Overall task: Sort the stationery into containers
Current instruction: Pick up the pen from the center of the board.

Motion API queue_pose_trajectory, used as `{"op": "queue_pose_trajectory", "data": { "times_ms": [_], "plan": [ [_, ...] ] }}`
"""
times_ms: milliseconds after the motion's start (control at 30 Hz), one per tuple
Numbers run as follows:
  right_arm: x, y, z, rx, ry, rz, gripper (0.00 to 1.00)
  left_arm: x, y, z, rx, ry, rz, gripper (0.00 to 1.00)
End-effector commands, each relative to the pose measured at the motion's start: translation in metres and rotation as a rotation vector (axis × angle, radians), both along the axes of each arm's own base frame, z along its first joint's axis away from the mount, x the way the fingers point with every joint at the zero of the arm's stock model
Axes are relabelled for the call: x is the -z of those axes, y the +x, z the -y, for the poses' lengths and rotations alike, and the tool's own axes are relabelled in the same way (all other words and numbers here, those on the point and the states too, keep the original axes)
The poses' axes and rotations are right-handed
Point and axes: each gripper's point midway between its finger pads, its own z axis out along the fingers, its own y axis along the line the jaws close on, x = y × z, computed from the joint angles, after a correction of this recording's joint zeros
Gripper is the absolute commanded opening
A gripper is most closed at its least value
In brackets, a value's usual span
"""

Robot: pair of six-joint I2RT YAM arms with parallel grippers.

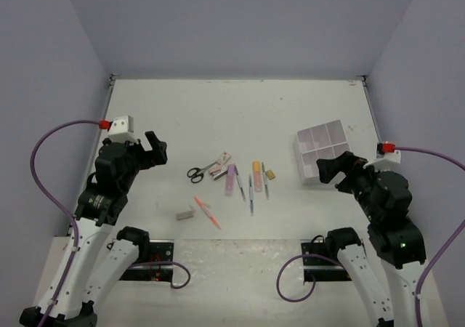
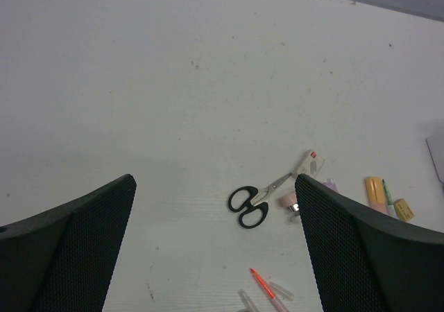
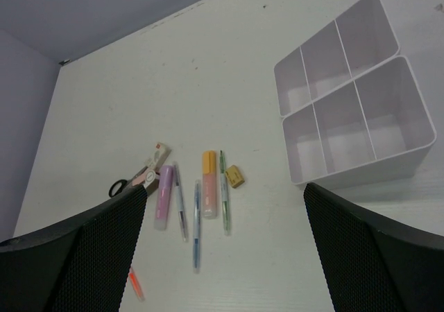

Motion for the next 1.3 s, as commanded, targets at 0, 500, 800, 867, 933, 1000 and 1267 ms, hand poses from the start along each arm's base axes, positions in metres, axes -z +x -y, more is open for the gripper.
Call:
{"op": "queue_pose_trajectory", "data": {
  "times_ms": [0, 500, 800, 867, 933, 1000, 1267],
  "plan": [
    [-0.011, 0.0, -0.019, -0.113, 0.025, 0.069, 0.99, 0.0, 0.004, 0.005, 0.019, -0.005, 0.016, 1.0],
    [0.025, 0.011, -0.098, -0.534, 0.162, -0.103, 0.86, 0.006, 0.007, 0.005, 0.02, 0.002, -0.006, 1.0],
    [0.092, 0.045, -0.117, -0.417, -0.085, -0.357, 0.61, 0.011, 0.008, 0.006, 0.021, 0.008, -0.027, 1.0],
    [0.1, 0.053, -0.116, -0.368, -0.133, -0.385, 0.53, 0.012, 0.009, 0.006, 0.021, 0.009, -0.029, 1.0],
    [0.108, 0.058, -0.117, -0.333, -0.187, -0.41, 0.5, 0.013, 0.009, 0.006, 0.023, 0.009, -0.035, 1.0],
    [0.118, 0.061, -0.121, -0.313, -0.241, -0.442, 0.49, 0.015, 0.01, 0.007, 0.026, 0.01, -0.041, 1.0],
    [0.15, 0.061, -0.143, -0.317, -0.342, -0.513, 0.49, 0.018, 0.011, 0.009, 0.033, 0.012, -0.055, 1.0]
  ]
}}
